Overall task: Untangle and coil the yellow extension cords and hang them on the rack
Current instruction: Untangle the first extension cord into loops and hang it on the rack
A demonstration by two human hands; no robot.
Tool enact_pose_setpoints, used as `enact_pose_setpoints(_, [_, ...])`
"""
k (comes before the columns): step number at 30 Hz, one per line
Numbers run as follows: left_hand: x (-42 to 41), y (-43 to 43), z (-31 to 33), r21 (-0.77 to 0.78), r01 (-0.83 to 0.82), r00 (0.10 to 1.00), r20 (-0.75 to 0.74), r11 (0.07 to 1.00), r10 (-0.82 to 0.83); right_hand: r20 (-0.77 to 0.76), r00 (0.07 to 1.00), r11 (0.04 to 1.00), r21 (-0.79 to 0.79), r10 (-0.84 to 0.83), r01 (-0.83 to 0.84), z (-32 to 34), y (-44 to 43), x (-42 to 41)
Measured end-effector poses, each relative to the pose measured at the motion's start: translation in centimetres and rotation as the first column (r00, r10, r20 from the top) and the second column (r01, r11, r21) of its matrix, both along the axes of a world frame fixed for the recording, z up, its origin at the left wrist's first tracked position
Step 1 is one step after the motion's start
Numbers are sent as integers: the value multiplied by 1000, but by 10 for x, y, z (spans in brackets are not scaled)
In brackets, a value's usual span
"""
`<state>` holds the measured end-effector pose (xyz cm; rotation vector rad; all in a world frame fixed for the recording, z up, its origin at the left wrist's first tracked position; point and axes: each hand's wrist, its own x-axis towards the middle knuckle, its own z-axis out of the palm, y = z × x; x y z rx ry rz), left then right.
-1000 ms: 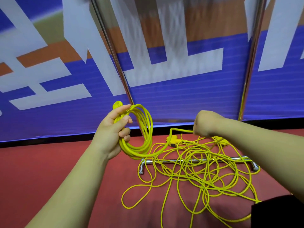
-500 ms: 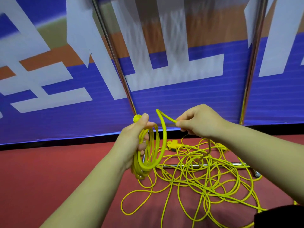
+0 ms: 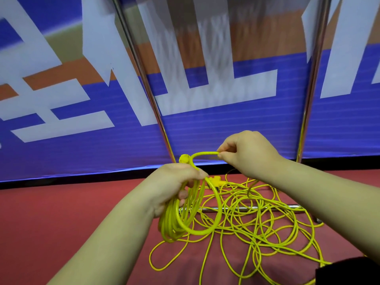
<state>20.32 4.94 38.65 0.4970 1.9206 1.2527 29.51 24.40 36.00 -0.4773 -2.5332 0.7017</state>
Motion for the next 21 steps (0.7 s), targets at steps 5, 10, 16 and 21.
enact_pose_setpoints(5, [-12, -3, -21, -22, -51, 981, -188, 998, 46, -136, 981, 842, -505, 140, -190, 3, 12, 3])
enact_pose_setpoints(10, [-33, -12, -20, 110, -118, 840, -519, 987, 159, 32, 912, 617, -747, 408, -249, -18, 29, 8])
enact_pose_setpoints(16, [-45, -20, -14, 155, -94, 723, -668, 983, 175, 84, 871, 543, -810, 484, -224, -25, 37, 12])
enact_pose_setpoints(21, [-58, -26, -28, 199, -167, 786, -565, 966, 252, 35, 895, 455, -869, 445, -192, -17, 39, 12])
